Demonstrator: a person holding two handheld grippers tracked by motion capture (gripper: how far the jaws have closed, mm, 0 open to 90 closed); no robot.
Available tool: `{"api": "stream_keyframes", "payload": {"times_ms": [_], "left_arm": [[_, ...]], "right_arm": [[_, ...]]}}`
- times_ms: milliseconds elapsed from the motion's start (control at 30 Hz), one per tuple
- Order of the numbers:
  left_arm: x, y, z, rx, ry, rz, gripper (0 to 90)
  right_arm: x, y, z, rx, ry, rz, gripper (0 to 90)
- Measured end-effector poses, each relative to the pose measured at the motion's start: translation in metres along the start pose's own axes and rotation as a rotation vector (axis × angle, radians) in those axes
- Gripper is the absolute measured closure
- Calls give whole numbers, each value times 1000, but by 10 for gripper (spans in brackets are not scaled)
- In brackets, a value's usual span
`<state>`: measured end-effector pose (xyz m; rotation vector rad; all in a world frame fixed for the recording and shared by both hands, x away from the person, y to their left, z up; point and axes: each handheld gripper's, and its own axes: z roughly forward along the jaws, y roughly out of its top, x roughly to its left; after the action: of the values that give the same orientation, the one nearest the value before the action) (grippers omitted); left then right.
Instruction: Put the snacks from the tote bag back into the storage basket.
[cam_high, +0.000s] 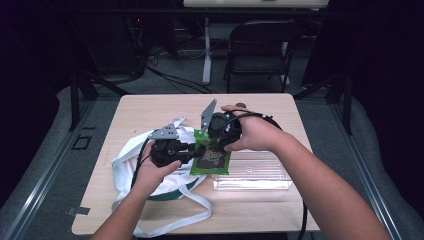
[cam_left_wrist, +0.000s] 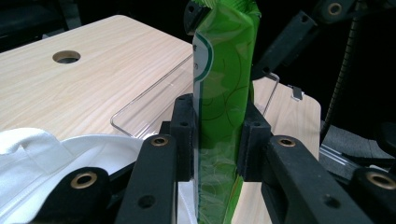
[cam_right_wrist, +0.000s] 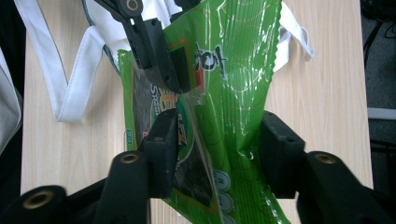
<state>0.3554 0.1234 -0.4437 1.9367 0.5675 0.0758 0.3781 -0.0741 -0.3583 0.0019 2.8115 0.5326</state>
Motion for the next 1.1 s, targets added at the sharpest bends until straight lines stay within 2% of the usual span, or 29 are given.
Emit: {"api": "stream_keyframes", "payload": {"times_ms": [200, 467, 700, 1100], "left_arm": [[-2, 0, 2, 7, 8, 25, 728], [-3, 0, 1, 2, 14, 30, 721], [-1, -1, 1, -2, 12, 11, 687], [3, -1, -1, -14, 13, -11, 631]], "right_arm": [[-1, -1, 0, 12, 2, 1, 623], [-1, -1, -3, 15, 16, 4, 686], [1, -1, -4, 12, 25, 2, 728], [2, 3, -9, 12, 17, -11, 747]]}}
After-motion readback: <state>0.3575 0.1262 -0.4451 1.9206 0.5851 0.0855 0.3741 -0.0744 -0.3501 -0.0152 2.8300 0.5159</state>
